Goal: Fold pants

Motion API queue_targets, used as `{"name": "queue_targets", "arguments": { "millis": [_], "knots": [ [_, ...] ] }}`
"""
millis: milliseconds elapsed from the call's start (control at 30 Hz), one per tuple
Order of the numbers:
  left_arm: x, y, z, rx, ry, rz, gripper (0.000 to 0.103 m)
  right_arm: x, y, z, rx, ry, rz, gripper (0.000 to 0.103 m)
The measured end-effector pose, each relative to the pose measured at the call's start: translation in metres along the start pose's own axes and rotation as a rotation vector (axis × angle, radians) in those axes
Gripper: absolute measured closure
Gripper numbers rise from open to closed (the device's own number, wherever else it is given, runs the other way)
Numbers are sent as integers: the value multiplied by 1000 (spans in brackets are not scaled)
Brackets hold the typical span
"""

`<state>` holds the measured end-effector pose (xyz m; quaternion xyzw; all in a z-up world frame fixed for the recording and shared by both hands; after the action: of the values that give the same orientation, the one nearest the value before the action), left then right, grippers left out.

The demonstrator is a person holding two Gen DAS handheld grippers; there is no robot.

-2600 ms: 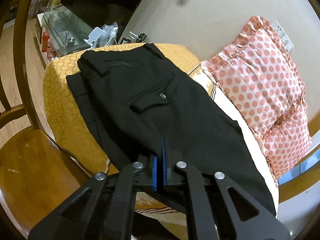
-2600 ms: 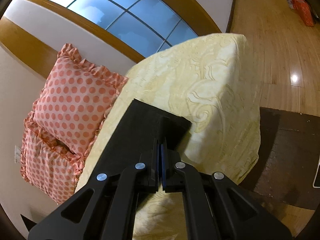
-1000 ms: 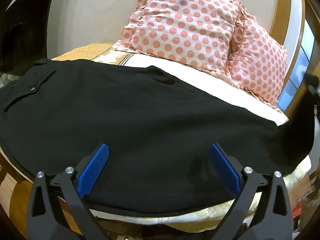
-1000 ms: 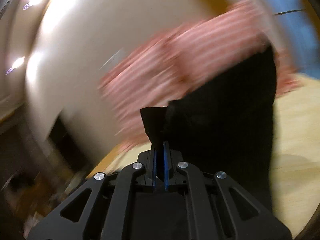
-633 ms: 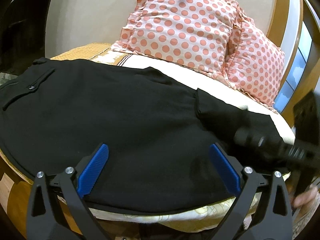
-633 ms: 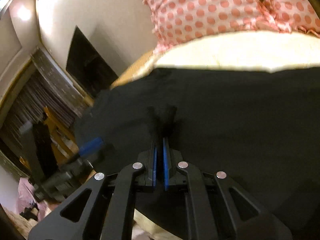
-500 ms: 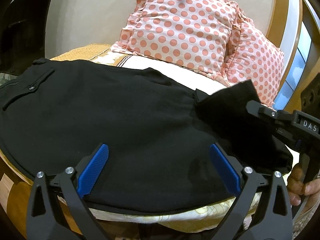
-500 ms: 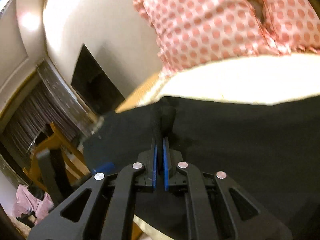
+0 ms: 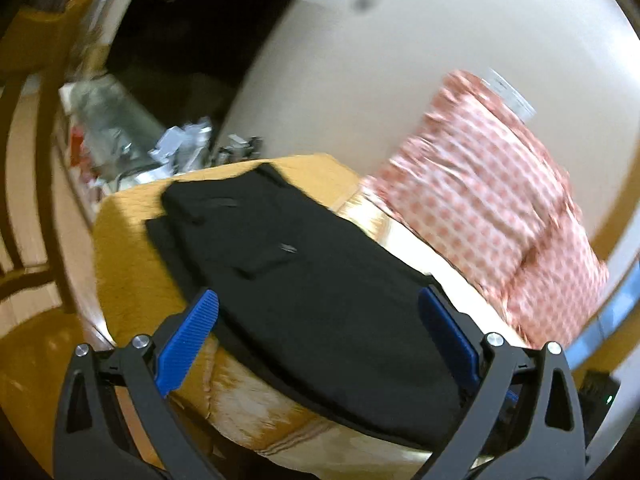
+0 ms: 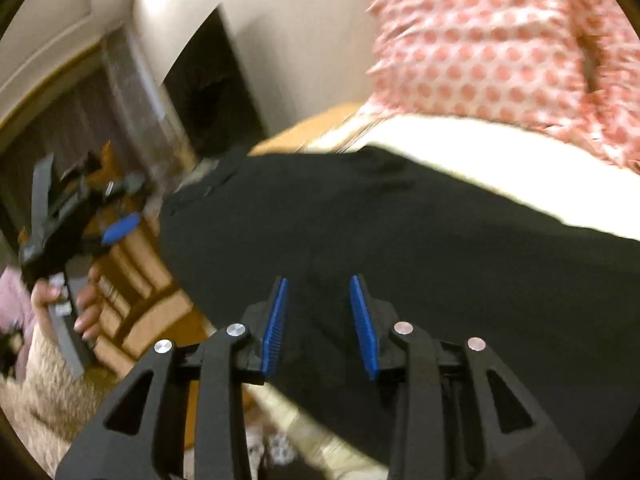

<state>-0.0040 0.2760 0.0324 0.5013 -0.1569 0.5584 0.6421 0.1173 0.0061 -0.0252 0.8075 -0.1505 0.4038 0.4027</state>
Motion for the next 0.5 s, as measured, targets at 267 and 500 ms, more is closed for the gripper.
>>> {"name": "queue_targets", "arguments": {
  "millis": [267,500],
  "knots": [
    [10,-34,-50,-6,196,-98,10,-15,-18,20,-85,-4,-97,59],
    [16,-35,-64,9,252,-78,32,-13,-21,13,-67,1,-94,51]
  ]
}}
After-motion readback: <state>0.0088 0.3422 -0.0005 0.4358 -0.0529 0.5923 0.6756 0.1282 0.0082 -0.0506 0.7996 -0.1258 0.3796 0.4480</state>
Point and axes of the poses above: each gripper's, at about its wrist camera, not at the fingertips, and y roughly against the way its jaws point, z to its right, x to its top, the point moved 5 cm from there along -y, roughly the way its jaws point, and after that the axes turned 6 degrees about -y, right-handed, at the moved point
